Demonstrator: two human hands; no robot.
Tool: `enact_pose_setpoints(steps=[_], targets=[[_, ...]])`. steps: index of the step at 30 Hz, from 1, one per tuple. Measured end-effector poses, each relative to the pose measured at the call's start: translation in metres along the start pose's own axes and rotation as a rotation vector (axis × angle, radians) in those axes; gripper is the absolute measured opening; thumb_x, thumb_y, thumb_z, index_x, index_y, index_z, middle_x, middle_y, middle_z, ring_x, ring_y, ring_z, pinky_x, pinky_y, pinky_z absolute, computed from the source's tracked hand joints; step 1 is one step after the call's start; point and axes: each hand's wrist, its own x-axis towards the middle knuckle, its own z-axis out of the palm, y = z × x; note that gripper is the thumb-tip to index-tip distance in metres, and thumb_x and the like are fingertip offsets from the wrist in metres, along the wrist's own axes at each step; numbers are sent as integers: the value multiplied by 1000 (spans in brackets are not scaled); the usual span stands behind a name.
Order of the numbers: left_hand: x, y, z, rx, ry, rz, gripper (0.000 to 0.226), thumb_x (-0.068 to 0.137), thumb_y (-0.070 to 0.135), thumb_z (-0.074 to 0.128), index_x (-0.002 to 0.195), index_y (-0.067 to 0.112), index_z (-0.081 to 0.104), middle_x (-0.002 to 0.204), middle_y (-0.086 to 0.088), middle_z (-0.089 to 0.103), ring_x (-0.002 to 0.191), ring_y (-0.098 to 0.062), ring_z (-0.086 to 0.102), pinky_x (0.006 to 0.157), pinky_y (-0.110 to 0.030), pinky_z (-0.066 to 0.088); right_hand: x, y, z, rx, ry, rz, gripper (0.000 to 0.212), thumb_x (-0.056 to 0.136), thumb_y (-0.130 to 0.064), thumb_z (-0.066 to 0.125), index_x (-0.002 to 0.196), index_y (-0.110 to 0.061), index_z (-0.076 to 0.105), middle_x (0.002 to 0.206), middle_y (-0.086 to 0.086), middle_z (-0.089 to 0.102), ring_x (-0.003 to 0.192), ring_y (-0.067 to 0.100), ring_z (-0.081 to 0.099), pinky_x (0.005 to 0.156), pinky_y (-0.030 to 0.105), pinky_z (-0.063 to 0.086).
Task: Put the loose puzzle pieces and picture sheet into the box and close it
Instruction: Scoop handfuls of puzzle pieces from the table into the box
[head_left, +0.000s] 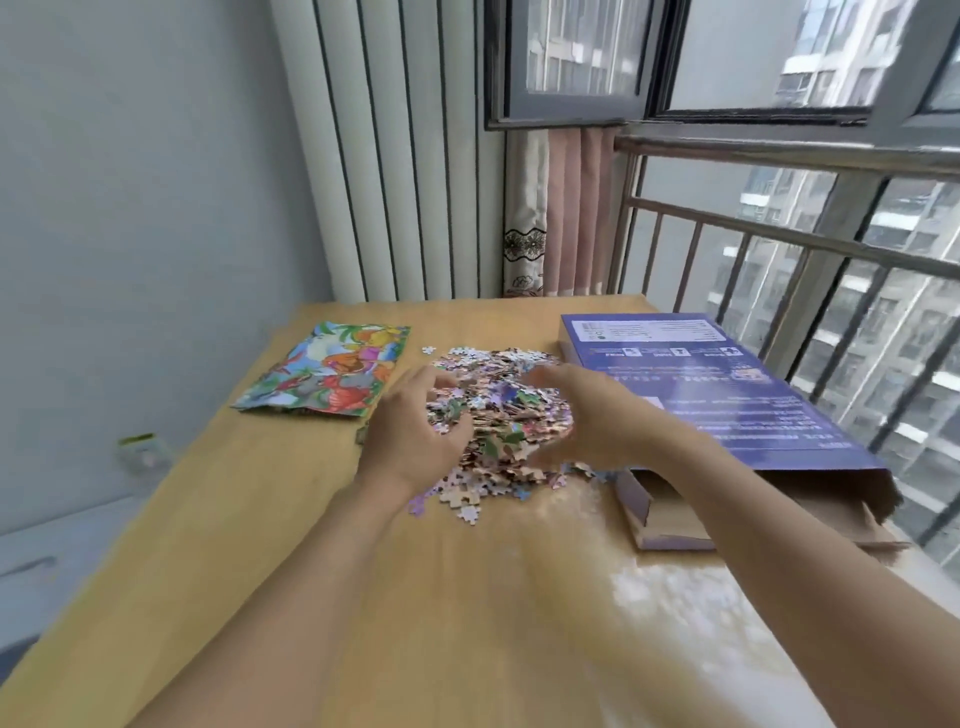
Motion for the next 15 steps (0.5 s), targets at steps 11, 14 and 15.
enact_pose_setpoints(steps=[11, 14, 15], targets=[[-23, -68, 4, 102, -80, 18, 70, 73, 62, 56, 133, 25, 60, 139, 8, 53, 132, -10, 40, 111, -23, 25, 32, 6, 44, -320, -79, 114, 117, 61, -38, 94, 154, -42, 23, 154, 1, 30, 135, 34, 39, 97, 52, 51], [-25, -57, 11, 101, -130, 78, 69, 75, 62, 57, 134, 27, 58, 137, 11, 52, 130, -6, 40, 111, -19, 23, 30, 15, 53, -236, -33, 89, 87, 75, -38, 84, 149, -39, 38, 146, -2, 42, 126, 29, 50, 95, 45, 51], [-26, -54, 16, 100, -149, 96, 69, 75, 62, 58, 134, 27, 58, 136, 11, 52, 129, -7, 42, 112, -23, 27, 27, 16, 56, -219, -2, 81, 78, 79, -37, 82, 146, -39, 43, 144, -4, 45, 125, 28, 50, 94, 44, 51]])
